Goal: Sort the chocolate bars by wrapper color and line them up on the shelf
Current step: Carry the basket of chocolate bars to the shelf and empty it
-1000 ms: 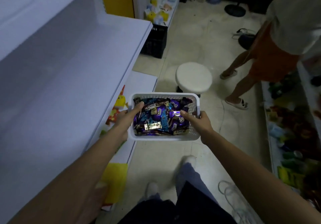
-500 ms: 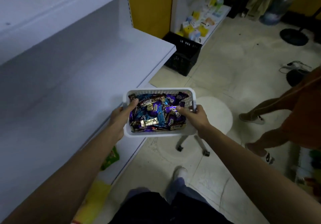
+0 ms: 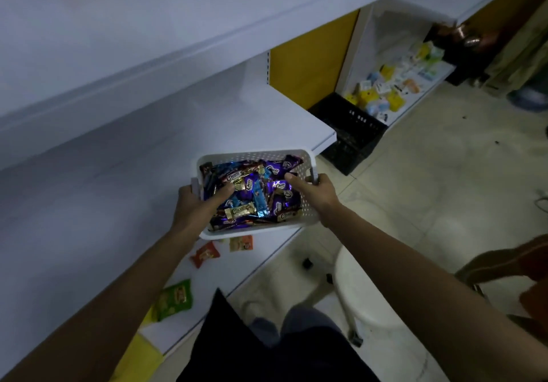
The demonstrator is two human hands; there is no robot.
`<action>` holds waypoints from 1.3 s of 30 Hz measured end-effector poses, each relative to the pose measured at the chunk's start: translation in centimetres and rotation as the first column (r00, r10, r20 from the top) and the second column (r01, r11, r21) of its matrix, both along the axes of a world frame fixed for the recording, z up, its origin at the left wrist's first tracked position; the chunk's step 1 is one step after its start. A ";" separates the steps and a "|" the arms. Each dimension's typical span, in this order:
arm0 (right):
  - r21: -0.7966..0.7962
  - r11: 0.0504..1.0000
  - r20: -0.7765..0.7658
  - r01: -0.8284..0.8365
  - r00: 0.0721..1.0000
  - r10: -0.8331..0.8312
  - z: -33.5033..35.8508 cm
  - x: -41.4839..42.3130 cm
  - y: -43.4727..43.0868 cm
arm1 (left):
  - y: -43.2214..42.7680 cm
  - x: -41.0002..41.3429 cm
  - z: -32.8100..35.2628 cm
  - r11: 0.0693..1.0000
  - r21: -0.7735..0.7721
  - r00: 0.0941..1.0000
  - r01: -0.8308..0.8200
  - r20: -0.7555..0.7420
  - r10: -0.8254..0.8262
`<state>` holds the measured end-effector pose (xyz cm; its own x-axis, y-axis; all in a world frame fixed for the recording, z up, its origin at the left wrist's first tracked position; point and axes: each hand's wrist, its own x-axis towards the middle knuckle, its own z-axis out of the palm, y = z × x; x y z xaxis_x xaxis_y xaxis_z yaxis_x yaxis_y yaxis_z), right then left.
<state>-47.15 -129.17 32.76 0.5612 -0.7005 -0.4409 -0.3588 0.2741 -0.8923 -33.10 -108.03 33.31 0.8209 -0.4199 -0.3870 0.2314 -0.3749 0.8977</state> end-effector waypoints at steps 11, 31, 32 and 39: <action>-0.062 0.980 -0.036 -0.188 0.982 0.186 2.3 7.5 -6.8 | -4.4 3.9 -0.6 0.993 0.069 0.984 -0.098 0.159 0.086; -0.332 0.637 -0.135 -0.696 0.703 0.698 -4.4 23.4 -28.8 | -24.0 8.2 -6.1 0.768 0.109 0.767 -0.632 0.232 0.598; -0.358 0.607 -0.168 -0.710 0.688 0.706 -5.0 24.0 -28.7 | -24.0 8.6 -6.5 0.754 0.113 0.754 -0.647 0.243 0.611; -0.510 0.530 -0.198 -0.677 0.693 0.693 -9.2 29.4 -27.1 | -22.3 12.2 -10.1 0.673 0.127 0.653 -0.728 0.426 0.626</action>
